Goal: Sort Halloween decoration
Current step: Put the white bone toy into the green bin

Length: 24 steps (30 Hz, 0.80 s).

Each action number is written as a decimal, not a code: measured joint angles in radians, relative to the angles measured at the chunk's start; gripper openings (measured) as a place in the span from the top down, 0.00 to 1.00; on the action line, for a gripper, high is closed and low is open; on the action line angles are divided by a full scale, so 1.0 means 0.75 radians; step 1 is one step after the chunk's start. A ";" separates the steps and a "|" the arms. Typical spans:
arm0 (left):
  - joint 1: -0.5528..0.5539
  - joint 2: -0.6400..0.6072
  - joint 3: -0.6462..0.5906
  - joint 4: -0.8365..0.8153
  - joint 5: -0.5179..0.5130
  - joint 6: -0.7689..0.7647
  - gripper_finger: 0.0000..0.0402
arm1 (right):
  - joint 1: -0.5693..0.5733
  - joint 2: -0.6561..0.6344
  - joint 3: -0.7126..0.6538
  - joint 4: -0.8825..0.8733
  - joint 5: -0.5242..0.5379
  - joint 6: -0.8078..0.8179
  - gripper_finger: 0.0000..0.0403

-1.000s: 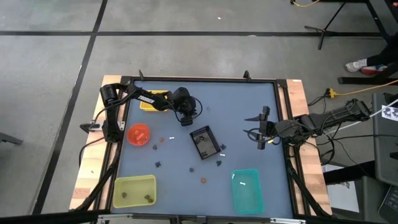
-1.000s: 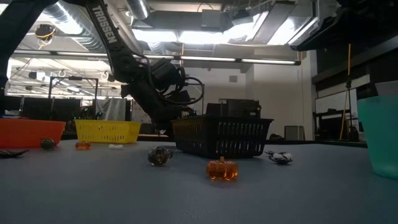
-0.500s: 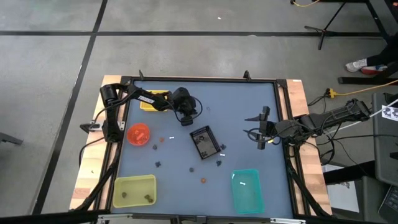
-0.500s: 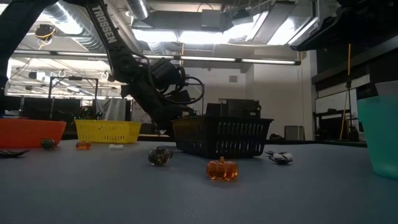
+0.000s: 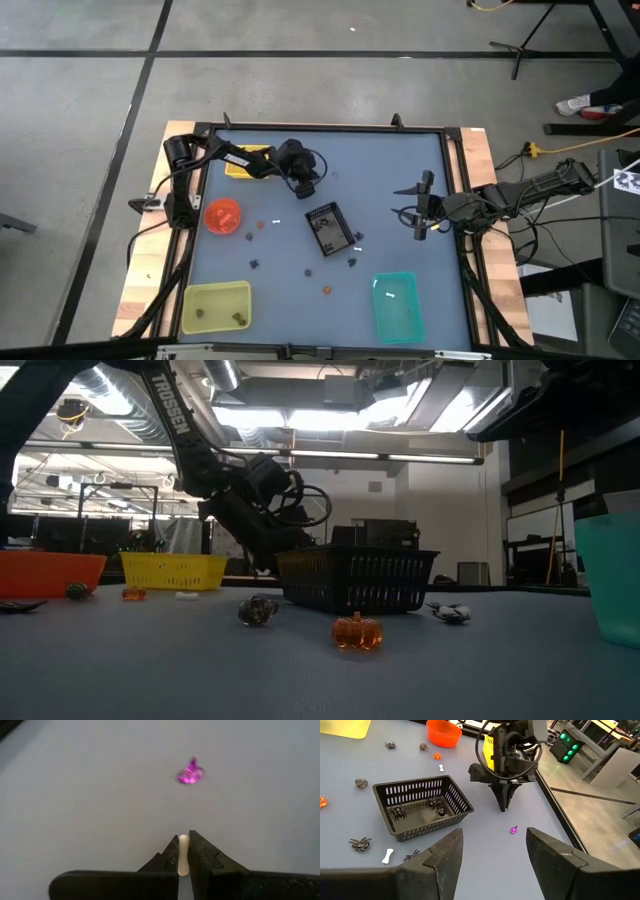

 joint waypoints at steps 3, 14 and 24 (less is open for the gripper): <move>0.001 -0.001 0.000 0.050 0.005 -0.043 0.99 | 0.000 0.000 0.000 0.000 0.000 0.001 0.47; -0.001 -0.004 0.001 0.143 0.034 -0.129 0.99 | 0.000 0.000 0.000 0.007 0.000 0.031 0.47; -0.031 -0.007 0.003 0.493 0.223 -0.416 0.99 | 0.000 0.000 0.001 0.088 0.000 0.031 0.47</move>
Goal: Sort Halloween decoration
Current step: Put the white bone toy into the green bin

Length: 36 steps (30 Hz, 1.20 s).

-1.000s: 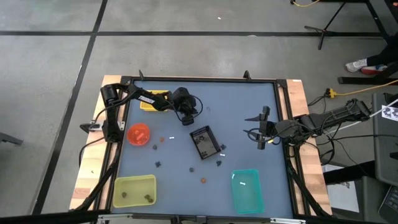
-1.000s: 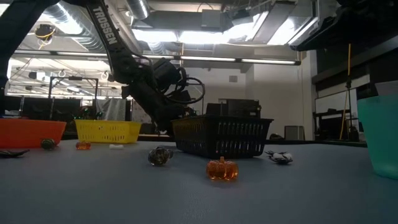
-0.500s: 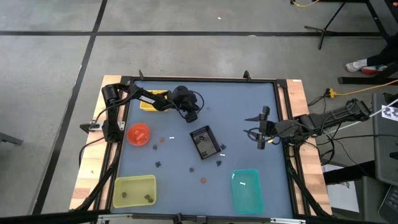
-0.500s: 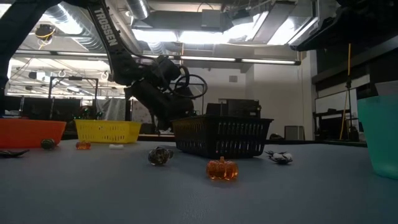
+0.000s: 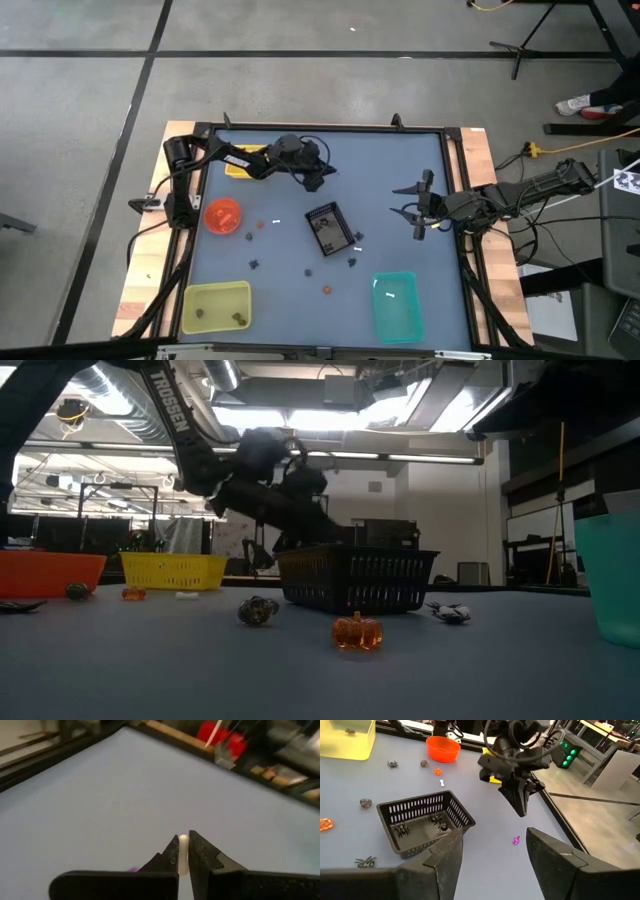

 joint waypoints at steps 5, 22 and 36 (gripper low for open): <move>-0.070 -0.001 0.001 0.148 0.041 -0.115 0.99 | 0.000 0.011 0.000 0.000 0.000 -0.001 0.47; -0.655 -0.002 0.001 0.294 -0.387 -0.183 0.99 | 0.000 0.197 0.000 0.041 0.000 -0.042 0.47; -0.996 -0.002 0.281 0.168 -0.711 0.041 0.99 | 0.000 0.210 0.000 0.065 0.000 -0.042 0.47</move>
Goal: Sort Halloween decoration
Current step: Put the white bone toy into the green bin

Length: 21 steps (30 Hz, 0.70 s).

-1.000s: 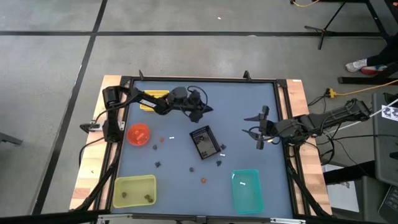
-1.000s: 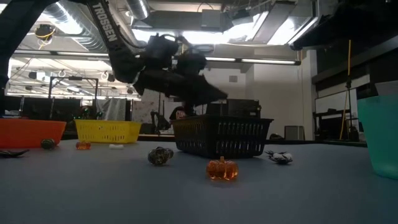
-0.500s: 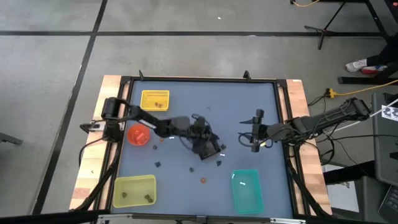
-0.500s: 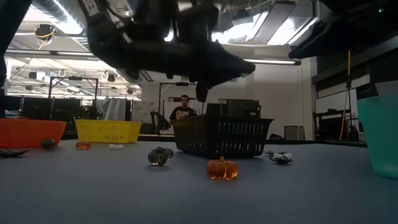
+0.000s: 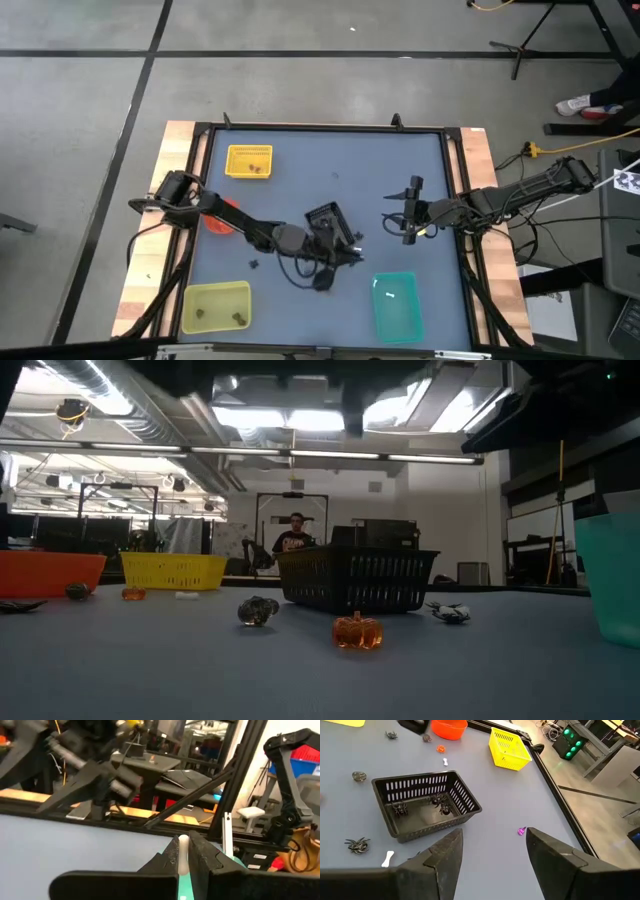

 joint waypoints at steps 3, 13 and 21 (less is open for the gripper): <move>-0.027 0.042 0.105 -0.025 -0.014 0.037 0.99 | 0.001 0.000 0.000 -0.001 0.000 0.000 0.47; -0.039 0.355 0.479 -0.031 0.006 0.093 0.99 | 0.000 0.000 0.000 -0.005 0.000 0.003 0.47; -0.037 0.514 0.636 -0.034 0.071 0.058 0.99 | 0.000 0.000 0.000 -0.009 0.000 0.004 0.47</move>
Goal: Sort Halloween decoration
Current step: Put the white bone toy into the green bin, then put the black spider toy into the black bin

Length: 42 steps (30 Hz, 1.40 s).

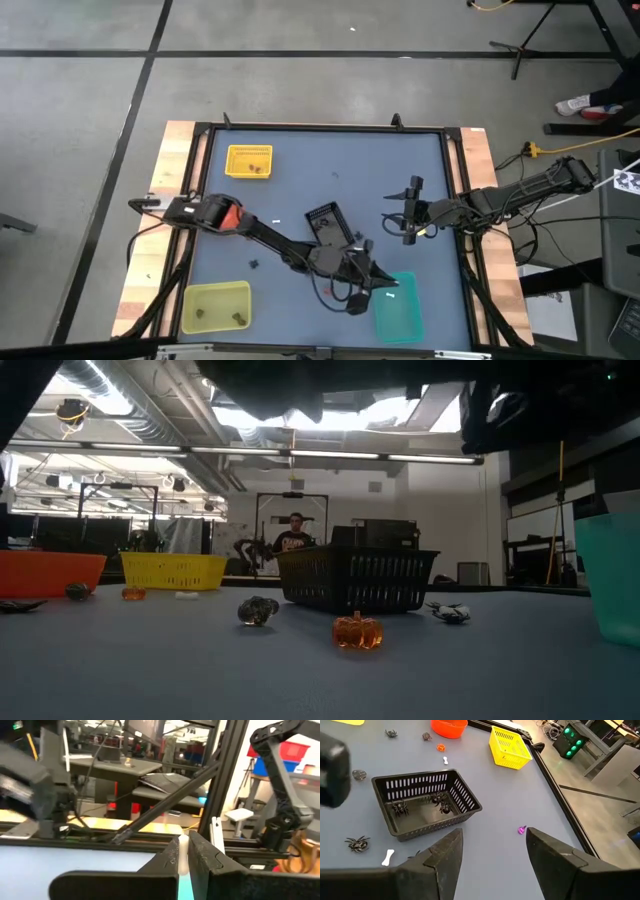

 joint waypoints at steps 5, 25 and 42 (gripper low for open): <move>0.006 -0.001 0.004 0.003 0.033 -0.006 0.98 | 0.000 0.000 0.000 -0.004 0.000 0.000 0.47; 0.012 -0.003 0.004 -0.027 0.016 -0.040 0.68 | 0.000 0.000 0.000 -0.002 -0.005 -0.001 0.47; 0.093 -0.596 0.002 -1.116 0.031 0.020 0.70 | 0.000 -0.001 0.000 0.000 -0.141 0.130 0.47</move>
